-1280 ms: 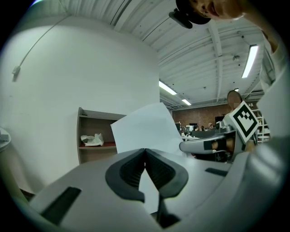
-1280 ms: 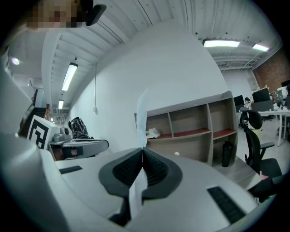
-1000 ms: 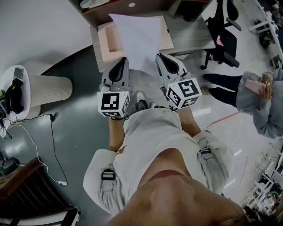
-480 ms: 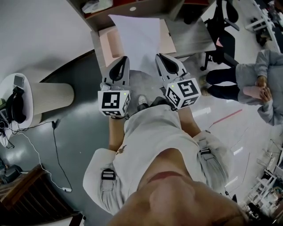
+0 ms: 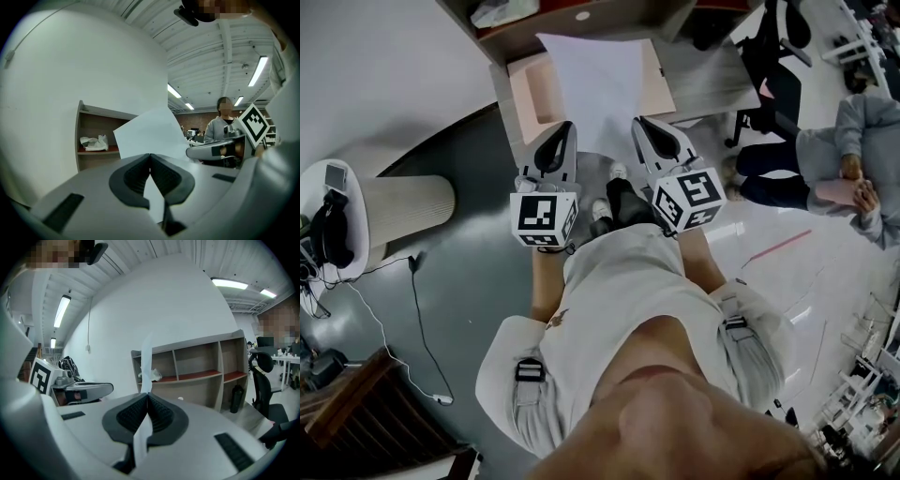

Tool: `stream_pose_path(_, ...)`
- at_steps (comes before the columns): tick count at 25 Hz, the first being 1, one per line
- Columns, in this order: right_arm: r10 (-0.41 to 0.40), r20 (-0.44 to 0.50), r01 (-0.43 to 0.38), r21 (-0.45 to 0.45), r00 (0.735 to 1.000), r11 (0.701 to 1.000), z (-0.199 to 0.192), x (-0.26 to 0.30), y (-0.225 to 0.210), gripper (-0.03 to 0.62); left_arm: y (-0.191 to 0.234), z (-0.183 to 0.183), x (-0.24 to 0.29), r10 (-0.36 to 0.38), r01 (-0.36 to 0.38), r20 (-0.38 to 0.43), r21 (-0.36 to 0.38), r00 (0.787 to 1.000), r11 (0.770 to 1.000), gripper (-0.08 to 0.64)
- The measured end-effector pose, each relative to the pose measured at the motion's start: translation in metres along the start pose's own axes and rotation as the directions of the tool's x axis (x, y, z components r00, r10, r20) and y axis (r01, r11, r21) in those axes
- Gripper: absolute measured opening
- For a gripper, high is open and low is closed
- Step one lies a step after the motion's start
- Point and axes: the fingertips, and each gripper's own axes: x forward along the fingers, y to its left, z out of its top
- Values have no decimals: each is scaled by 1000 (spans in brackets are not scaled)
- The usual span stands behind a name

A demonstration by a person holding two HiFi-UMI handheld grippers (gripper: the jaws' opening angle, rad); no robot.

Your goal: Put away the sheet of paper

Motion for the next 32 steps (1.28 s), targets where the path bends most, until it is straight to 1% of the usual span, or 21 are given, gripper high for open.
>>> stream_pose_path(7,28,-12,-28,1,1000,1000,3,18,-22,20,7,-1,25,31,-31,-11,2,999,1000,21)
stream_pose_path(12,64,-47,-63,14,997,998,-3,43,-36,20,21,-5,44,59,-59,-13,-27,998,998,21)
stream_pose_path(19,102,-109,-98,44,989,994,-22,83,-50,20,48,-28,67,107,-110,-61,-47,992,993,20)
stream_pose_path(24,115,-148,-107,59,982,992,-32,109,-59,20,65,-45,86,114,-119,-100,-53,989,991,21)
stream_pose_path(29,117,-190,-106,68,975,992,-44,123,-71,20,73,-62,104,122,-127,-129,-36,984,991,21)
stream_pose_path(32,119,-213,-105,74,970,992,-52,132,-77,20,77,-73,113,120,-128,-143,-48,982,991,21)
